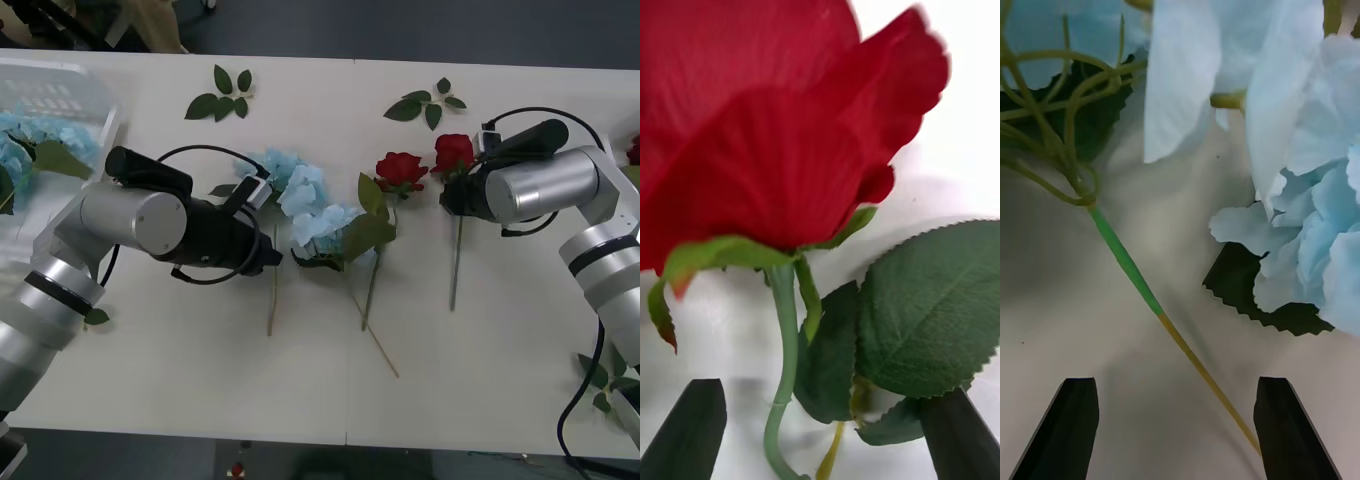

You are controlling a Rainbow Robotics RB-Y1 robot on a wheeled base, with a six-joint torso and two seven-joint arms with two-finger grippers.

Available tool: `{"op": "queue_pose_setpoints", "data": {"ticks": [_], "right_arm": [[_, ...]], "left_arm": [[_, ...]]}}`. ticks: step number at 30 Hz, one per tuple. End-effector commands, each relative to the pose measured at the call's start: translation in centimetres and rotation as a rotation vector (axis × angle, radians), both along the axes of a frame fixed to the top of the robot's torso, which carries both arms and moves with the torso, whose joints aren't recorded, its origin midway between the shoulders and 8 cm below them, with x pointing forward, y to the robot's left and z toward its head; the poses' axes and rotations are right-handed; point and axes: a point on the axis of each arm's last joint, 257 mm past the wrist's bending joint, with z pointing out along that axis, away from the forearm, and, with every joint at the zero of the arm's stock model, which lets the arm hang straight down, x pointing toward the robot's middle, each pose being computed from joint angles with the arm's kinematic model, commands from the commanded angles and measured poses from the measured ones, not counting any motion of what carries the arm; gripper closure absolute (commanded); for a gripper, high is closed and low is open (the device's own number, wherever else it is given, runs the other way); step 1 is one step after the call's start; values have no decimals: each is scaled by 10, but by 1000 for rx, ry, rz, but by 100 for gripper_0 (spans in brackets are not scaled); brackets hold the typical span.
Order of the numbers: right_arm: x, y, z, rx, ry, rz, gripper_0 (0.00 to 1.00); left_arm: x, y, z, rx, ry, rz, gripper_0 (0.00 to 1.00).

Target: Put the red flowers into the right box and the blue flowers into the left box

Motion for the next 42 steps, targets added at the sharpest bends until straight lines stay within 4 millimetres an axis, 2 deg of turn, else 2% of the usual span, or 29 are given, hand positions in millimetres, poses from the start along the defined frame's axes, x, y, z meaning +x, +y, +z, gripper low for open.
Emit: {"op": "queue_pose_setpoints", "data": {"ticks": [1,2,6,7,8,10,14,23,30,31,32,34,36,41,42], "right_arm": [[12,4,17,-10,-42,31,35],[12,4,16,-10,-42,32,41],[12,1,15,-18,-41,33,55],[12,3,15,-17,-40,35,66],[12,1,15,-22,-42,34,81],[12,1,15,-23,-40,35,100],[12,-3,15,-27,-40,31,100],[15,-17,24,-26,-51,18,100],[21,-33,53,-16,-74,2,100],[20,-37,59,-20,-76,2,100],[19,-42,68,-25,-79,1,100],[16,-50,84,-32,-80,5,100],[12,-59,99,-28,-77,7,100],[3,-79,137,-67,-91,20,100],[0,-87,150,-90,-101,21,100]], "left_arm": [[20,-13,24,-15,-40,12,40],[23,-15,24,-20,-32,15,40],[33,-27,24,-31,-36,7,40],[36,-32,23,-37,-44,8,40],[38,-35,21,-42,-51,9,40],[41,-39,20,-53,-66,13,40],[43,-42,18,-39,-80,5,40],[48,-33,1,81,-103,-21,40],[48,-33,-1,82,-100,-16,40],[48,-33,-1,84,-100,-16,43],[48,-32,-1,85,-101,-16,55],[49,-32,-2,86,-101,-13,87],[49,-31,-1,87,-102,-10,99],[60,-21,5,90,-139,9,100],[63,-16,8,90,-148,17,100]]}}
